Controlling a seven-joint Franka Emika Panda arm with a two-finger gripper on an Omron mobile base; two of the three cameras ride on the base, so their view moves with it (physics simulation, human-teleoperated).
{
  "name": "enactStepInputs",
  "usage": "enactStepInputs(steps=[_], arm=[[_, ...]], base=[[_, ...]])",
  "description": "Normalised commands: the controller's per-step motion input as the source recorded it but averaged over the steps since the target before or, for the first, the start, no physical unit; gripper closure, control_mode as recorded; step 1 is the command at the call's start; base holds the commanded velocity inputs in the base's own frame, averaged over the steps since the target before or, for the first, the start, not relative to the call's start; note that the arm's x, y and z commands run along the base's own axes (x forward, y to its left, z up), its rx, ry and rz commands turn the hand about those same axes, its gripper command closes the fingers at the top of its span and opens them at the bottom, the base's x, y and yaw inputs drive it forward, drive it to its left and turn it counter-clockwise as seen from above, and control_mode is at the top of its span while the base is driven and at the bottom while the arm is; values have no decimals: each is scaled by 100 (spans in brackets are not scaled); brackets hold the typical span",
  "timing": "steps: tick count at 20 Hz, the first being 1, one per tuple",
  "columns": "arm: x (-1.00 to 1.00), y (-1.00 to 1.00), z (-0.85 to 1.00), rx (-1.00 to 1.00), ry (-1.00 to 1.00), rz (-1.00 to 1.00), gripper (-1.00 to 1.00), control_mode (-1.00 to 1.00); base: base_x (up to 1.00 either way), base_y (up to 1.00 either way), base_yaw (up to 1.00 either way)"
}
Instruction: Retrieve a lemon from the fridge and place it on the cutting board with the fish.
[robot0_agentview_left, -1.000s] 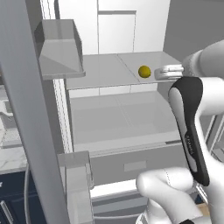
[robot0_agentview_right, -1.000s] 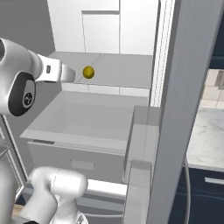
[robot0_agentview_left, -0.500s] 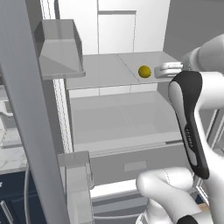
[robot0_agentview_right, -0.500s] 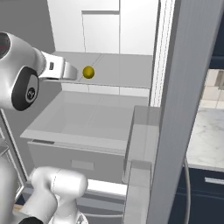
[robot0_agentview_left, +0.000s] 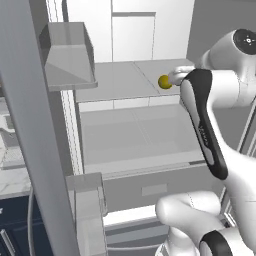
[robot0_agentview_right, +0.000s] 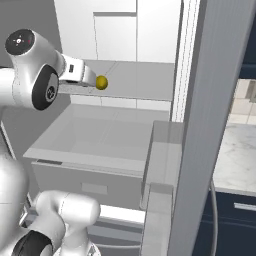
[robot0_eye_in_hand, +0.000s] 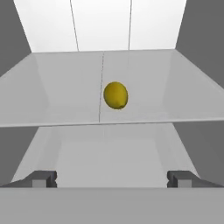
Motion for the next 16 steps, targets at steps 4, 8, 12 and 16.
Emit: enactStepInputs(steps=[4,8,12,16], arm=[[49,0,-1,0,9,0,-100,-100],[39,0,-9,0,3,0,-100,-100],[41,0,-11,0,0,0,-100,-100],[38,0,-12,0,0,0,-100,-100]], base=[[0,0,0],[0,0,0],[0,0,0],[0,0,0]])
